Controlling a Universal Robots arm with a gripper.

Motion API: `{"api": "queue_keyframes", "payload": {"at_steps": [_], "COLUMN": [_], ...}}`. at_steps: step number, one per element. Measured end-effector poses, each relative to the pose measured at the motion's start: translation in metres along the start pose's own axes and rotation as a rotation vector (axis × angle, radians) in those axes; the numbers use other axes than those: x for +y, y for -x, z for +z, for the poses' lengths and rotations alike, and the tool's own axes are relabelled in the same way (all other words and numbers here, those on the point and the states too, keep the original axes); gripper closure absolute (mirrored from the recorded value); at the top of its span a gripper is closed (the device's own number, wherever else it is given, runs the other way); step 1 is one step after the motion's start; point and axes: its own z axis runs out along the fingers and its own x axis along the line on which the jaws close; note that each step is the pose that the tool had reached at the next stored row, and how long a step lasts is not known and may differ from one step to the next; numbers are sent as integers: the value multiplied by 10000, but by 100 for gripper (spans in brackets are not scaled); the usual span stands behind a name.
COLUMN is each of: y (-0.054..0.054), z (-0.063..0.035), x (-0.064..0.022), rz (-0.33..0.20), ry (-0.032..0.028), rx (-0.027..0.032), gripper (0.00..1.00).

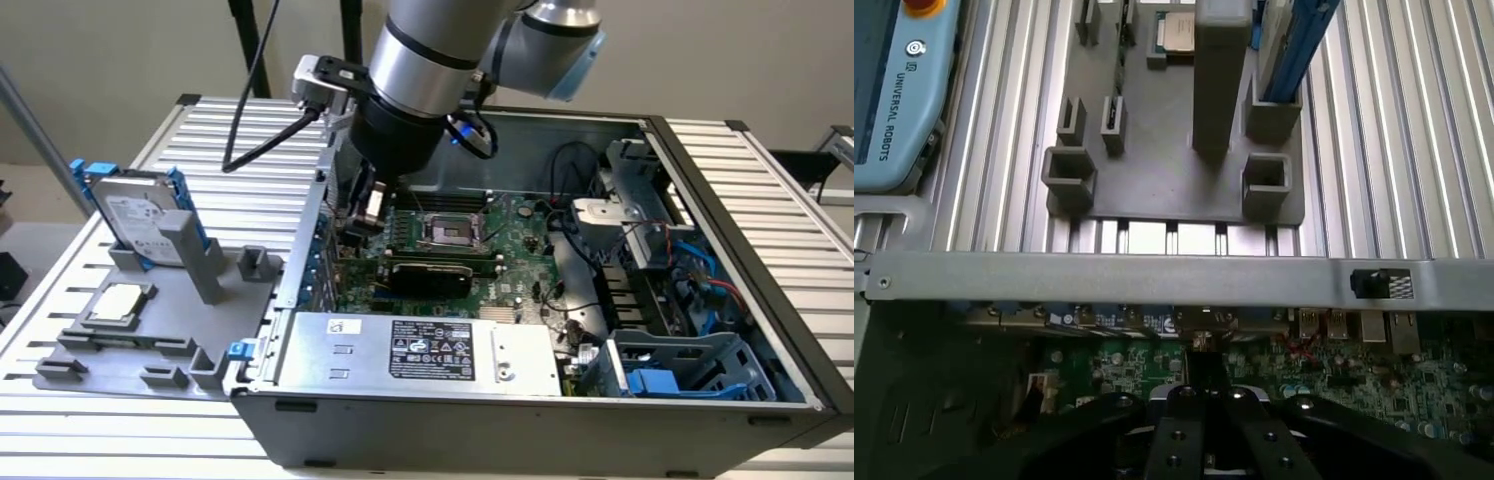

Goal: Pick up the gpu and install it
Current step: 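Press down on the gpu until it lock into place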

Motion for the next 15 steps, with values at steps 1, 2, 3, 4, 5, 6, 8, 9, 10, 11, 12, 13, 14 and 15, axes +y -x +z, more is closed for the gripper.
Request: {"api": "queue_keyframes", "payload": {"at_steps": [1,2,3,4,5,6,8,9,10,11,12,13,14,15], "y": [0,0,0,0,0,0,0,1,1,1,1,1,1,0], "z": [-2,-5,-8,-10,-12,-15,-20,-22,-25,-27,-29,-32,-35,-36], "x": [-8,-15,-21,-29,-36,-43,-56,-63,-71,-78,-86,-93,-101,-107], "rz": [4,10,15,20,27,32,43,48,53,58,64,69,72,67], "ry": [-180,-360,-538,-736,-913,-1095,-1454,-1633,-1824,-2004,-2185,-2363,-2517,-2552], "rx": [-5,-6,-9,-13,-15,-18,-23,-28,-29,-34,-36,-39,-43,-61], "gripper": [89,89,89,89,89,89,89,89,89,89,89,89,89,89]}}
